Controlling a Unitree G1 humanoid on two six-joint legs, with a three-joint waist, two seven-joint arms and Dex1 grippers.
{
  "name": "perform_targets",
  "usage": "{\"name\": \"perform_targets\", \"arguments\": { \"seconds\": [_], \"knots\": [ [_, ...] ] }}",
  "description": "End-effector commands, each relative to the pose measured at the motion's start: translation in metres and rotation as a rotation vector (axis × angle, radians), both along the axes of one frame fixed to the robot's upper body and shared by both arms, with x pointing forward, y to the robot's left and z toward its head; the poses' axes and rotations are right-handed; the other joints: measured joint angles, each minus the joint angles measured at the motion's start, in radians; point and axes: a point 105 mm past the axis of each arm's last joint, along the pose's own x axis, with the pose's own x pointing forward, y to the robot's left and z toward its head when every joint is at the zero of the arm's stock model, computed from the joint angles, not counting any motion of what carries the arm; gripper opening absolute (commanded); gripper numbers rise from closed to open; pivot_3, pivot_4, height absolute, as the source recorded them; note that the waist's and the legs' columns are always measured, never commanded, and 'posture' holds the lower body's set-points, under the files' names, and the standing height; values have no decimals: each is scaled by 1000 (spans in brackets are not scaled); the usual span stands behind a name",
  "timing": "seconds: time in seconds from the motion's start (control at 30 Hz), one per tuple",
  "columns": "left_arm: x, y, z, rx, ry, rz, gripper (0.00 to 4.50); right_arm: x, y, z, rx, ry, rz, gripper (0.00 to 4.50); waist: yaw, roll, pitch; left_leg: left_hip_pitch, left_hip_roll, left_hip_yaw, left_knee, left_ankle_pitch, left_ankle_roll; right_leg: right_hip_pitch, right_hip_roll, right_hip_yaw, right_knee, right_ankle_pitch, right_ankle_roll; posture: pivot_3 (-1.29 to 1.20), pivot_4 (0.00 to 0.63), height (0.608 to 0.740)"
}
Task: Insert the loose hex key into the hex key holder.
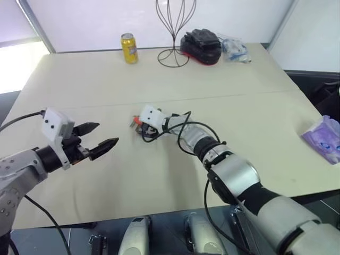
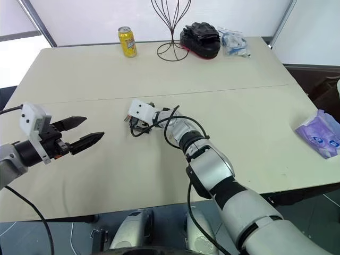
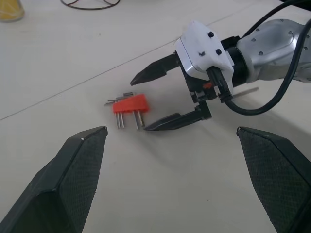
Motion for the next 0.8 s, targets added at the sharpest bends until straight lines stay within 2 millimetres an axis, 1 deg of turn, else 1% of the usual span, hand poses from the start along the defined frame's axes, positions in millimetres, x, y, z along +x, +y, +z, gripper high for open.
{"name": "perform_targets", "arguments": {
  "seconds": [0.03, 0.13, 0.3, 0.43, 0.5, 0.63, 0.8],
  "knots": [
    [-1, -3, 8, 16, -43, -13, 4472, 4, -7, -1, -2, -7, -34, 4062, 0, 0, 0, 0, 0, 0, 0, 0, 0, 0, 0, 0, 0, 0, 0, 0, 150, 740],
    [0, -3, 7, 16, -41, -19, 4472, 10, -19, -2, -10, -1, -73, 4062, 3, 0, 0, 0, 0, 0, 0, 0, 0, 0, 0, 0, 0, 0, 0, 0, 150, 740],
    [2, -4, 5, 14, -39, -28, 4472, 15, -30, 3, 15, 39, -94, 4062, 5, 0, 0, 0, -1, -1, 0, 0, -1, 1, -1, 0, 0, 0, 0, 0, 150, 740],
    [4, -5, 3, 13, -40, -36, 4472, 18, -35, 6, 57, 74, -126, 4062, 3, 0, 0, 0, -1, -1, 0, 0, -1, 1, 0, 0, 0, 0, 0, 0, 150, 740],
    [5, -5, 3, 12, -42, -40, 4472, 18, -35, 4, 71, 92, -140, 4062, 2, 0, 0, 0, -1, -1, 0, 0, -1, 0, -1, 0, 0, 0, 0, 0, 150, 740],
    [8, -6, 1, 19, -44, -44, 4472, 16, -34, -5, 97, 150, -171, 4062, 2, 0, 0, 0, -1, -1, 0, 0, -1, 0, 0, 0, 0, 0, 0, 0, 150, 740],
    [6, -5, 0, 23, -42, -41, 4472, 11, -23, -8, 115, 180, -157, 4062, -2, 0, 0, 0, 0, -1, -1, 0, -1, 0, 0, 0, 0, 0, 0, 0, 150, 740]
  ]
}}
